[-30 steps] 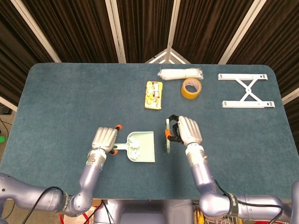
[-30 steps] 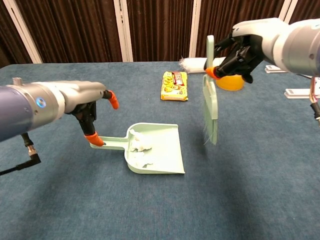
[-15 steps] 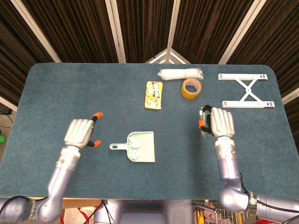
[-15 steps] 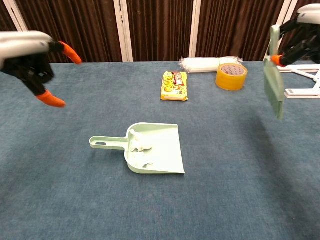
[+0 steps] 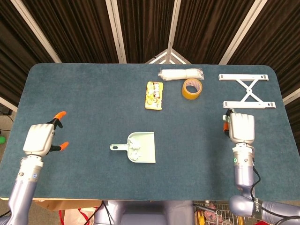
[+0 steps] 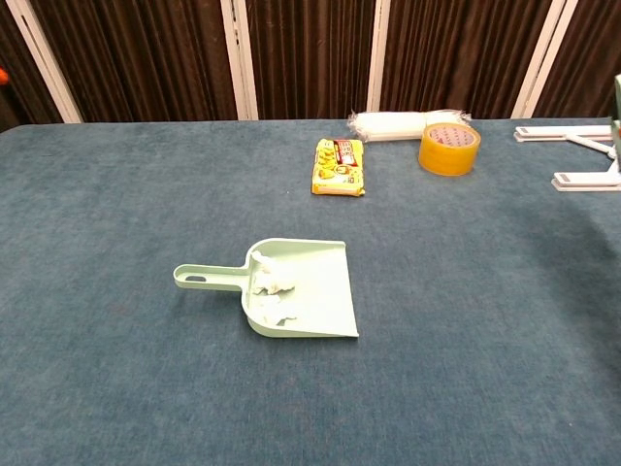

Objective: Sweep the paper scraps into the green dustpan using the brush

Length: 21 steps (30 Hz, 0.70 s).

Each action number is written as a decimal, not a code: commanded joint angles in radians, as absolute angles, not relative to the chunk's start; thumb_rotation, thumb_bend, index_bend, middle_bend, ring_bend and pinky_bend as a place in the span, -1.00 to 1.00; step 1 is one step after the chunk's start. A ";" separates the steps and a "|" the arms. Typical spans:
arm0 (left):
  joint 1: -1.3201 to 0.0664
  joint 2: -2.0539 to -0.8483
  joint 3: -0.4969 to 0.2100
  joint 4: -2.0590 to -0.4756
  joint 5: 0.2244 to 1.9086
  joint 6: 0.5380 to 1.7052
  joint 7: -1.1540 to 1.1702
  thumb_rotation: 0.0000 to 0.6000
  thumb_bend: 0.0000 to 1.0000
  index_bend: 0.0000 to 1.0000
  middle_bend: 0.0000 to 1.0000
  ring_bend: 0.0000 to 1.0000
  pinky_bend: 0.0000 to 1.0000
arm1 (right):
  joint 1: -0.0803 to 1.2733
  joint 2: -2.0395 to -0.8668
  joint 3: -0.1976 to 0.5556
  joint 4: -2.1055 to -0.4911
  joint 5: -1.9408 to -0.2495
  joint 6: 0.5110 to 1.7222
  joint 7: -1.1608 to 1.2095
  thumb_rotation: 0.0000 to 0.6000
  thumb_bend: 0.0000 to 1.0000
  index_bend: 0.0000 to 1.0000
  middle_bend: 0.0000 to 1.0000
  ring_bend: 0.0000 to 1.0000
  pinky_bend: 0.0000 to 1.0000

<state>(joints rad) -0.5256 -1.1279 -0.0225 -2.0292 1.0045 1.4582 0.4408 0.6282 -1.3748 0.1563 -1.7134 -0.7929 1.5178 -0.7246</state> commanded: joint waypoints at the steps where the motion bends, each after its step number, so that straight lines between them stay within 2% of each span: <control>1: -0.486 -1.108 0.005 -1.999 1.047 1.460 0.385 1.00 -1.00 -0.71 -0.36 -0.06 0.25 | 0.608 -1.402 0.119 -1.688 -0.826 1.525 -0.749 1.00 0.25 0.00 0.25 0.31 0.32; 2: -0.480 -1.107 0.006 -1.995 1.052 1.458 0.378 1.00 -1.00 -0.71 -0.40 -0.11 0.20 | 0.606 -1.402 0.111 -1.693 -0.831 1.515 -0.753 1.00 0.21 -0.29 0.03 0.08 0.18; 3: -0.472 -1.105 0.008 -1.990 1.057 1.454 0.367 1.00 -1.00 -0.73 -0.47 -0.20 0.11 | 0.603 -1.400 0.103 -1.706 -0.833 1.497 -0.752 1.00 0.12 -0.67 -0.31 -0.28 -0.09; 4: -0.465 -1.103 0.009 -1.987 1.064 1.452 0.357 1.00 -1.00 -0.77 -0.58 -0.34 -0.03 | 0.600 -1.396 0.102 -1.724 -0.832 1.482 -0.746 1.00 0.02 -0.87 -0.56 -0.54 -0.31; 6: -0.455 -1.102 0.012 -1.982 1.075 1.451 0.346 1.00 -1.00 -0.86 -0.78 -0.58 -0.28 | 0.596 -1.391 0.105 -1.755 -0.825 1.461 -0.736 1.00 -0.18 -1.00 -0.90 -0.89 -0.64; 7: -0.447 -1.100 0.015 -1.980 1.083 1.450 0.339 1.00 -1.00 -0.92 -0.88 -0.70 -0.40 | 0.595 -1.386 0.108 -1.779 -0.819 1.448 -0.732 1.00 -0.25 -1.00 -0.98 -0.97 -0.74; 10: -0.428 -1.097 0.023 -1.978 1.106 1.450 0.326 1.00 -1.00 -0.97 -1.00 -0.90 -0.63 | 0.591 -1.374 0.119 -1.824 -0.815 1.436 -0.723 1.00 -0.36 -1.00 -1.00 -1.00 -0.79; 12: -0.415 -1.094 0.028 -1.977 1.125 1.454 0.319 1.00 -1.00 -0.98 -1.00 -0.92 -0.70 | 0.583 -1.367 0.120 -1.851 -0.821 1.432 -0.709 1.00 -0.40 -1.00 -1.00 -1.00 -0.81; 17: -0.374 -1.086 0.053 -1.983 1.179 1.466 0.293 1.00 -1.00 -0.99 -1.00 -0.92 -0.76 | 0.545 -1.346 0.100 -1.914 -0.856 1.436 -0.661 1.00 -0.43 -1.00 -1.00 -1.00 -0.81; 21: -0.328 -1.077 0.084 -1.977 1.251 1.496 0.264 1.00 -1.00 -1.00 -1.00 -0.99 -0.82 | 0.505 -1.312 0.065 -1.943 -0.944 1.459 -0.612 1.00 -0.43 -1.00 -1.00 -1.00 -0.83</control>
<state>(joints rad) -0.3504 -1.0823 0.0666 -1.9809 1.2218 1.4798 0.2794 0.5331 -1.3366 0.0908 -1.9236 -0.8892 1.4441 -0.6433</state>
